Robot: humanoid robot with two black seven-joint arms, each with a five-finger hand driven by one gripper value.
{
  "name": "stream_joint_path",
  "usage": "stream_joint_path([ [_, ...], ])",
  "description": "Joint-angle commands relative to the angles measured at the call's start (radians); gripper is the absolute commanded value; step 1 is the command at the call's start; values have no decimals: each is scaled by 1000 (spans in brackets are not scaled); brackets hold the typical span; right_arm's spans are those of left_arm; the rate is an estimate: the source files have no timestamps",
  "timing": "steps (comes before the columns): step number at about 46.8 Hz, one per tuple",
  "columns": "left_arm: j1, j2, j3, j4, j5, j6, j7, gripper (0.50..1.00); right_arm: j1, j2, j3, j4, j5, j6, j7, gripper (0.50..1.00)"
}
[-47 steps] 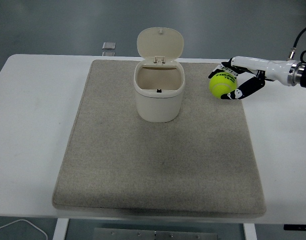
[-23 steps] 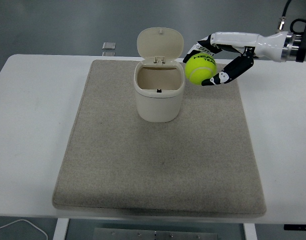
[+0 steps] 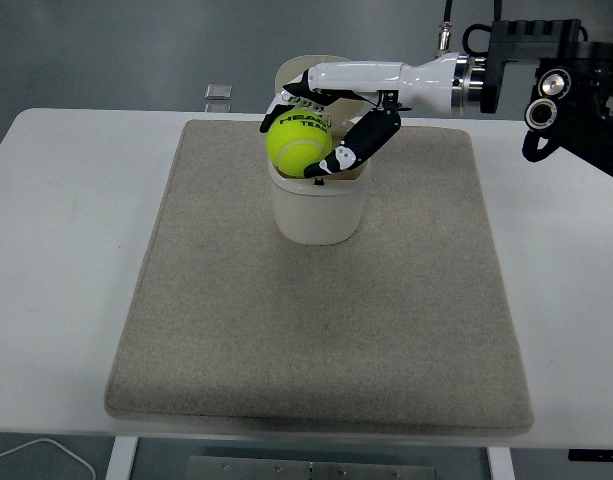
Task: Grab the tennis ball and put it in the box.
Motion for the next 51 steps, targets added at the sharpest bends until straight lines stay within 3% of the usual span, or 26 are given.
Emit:
stream_joint_path([
  [1,0,0,0,0,0,0,0,996,3,2,-2,-5,-6,-5,-18,500],
  [28,0,0,0,0,0,0,0,996,30,-3,-51,-11,-45,-60,-91,539],
  [51,0,0,0,0,0,0,0,996,33,-6,-86,-23,-65,-94,-106,690],
])
